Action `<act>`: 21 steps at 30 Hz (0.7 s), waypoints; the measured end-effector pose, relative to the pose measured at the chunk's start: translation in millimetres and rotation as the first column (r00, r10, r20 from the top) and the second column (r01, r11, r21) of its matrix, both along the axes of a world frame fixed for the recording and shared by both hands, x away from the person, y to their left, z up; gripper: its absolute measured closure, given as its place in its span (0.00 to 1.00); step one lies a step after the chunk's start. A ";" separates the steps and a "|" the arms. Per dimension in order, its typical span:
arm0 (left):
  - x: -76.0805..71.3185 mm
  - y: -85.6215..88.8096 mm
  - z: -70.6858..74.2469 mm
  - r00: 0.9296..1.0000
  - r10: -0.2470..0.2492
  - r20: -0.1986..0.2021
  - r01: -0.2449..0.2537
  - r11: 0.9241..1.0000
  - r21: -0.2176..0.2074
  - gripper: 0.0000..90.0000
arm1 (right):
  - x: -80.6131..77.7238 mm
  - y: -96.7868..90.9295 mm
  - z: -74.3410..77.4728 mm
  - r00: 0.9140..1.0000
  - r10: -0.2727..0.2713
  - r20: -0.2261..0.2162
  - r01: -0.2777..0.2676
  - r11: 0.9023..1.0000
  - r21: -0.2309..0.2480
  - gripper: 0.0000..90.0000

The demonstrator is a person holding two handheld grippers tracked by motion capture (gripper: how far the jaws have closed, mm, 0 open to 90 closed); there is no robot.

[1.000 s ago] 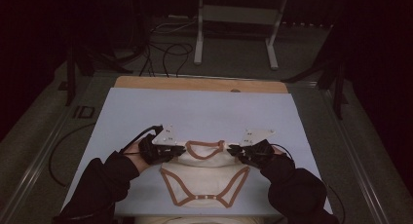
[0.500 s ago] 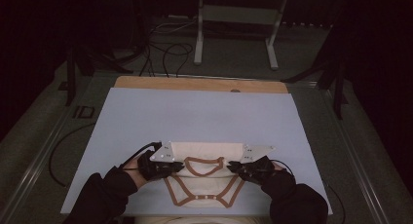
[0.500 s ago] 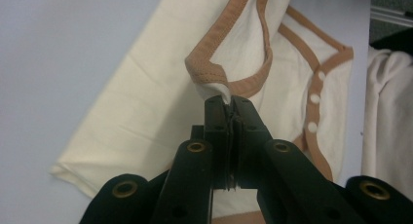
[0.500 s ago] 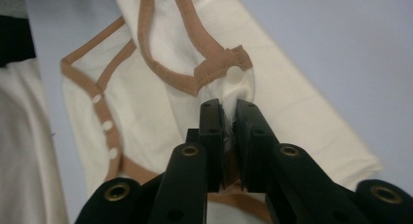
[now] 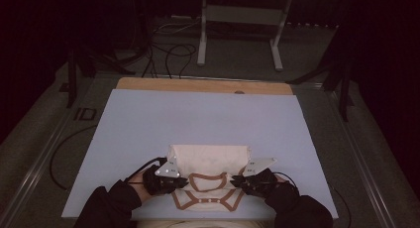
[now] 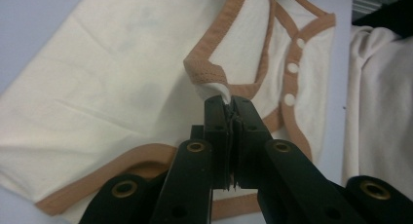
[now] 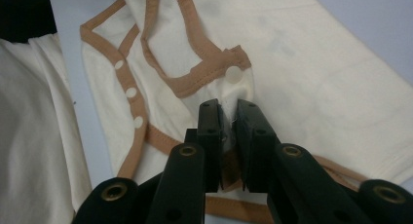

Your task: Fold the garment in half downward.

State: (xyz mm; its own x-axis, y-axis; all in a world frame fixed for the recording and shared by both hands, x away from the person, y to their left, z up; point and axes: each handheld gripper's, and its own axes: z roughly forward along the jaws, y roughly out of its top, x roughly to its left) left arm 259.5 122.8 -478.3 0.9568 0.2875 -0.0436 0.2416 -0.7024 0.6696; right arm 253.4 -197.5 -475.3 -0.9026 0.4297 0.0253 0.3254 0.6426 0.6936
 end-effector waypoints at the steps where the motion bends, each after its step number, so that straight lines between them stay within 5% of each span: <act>1: -0.8 0.7 -0.4 1.000 -0.004 0.000 0.004 1.000 0.003 0.96 | -1.3 0.1 0.0 1.000 -0.011 -0.013 0.011 1.000 0.009 0.89; 13: -17.8 1.9 -4.4 0.996 -0.074 -0.056 0.075 0.997 0.014 0.83 | -15.6 -3.8 -3.5 0.998 0.037 -0.043 -0.036 0.999 0.005 0.72; 21: -25.2 9.1 -3.6 0.994 -0.092 -0.057 0.092 0.996 0.001 0.62 | -14.5 -9.8 0.7 0.999 0.009 -0.031 -0.008 1.000 0.029 0.56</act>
State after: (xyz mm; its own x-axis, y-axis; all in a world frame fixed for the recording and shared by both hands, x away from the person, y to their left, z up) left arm 234.3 131.8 -481.9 0.9751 0.1987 -0.0982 0.2138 -0.7259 0.6537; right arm 238.9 -207.4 -474.6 -0.9049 0.4206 0.0656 0.3417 0.6257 0.7013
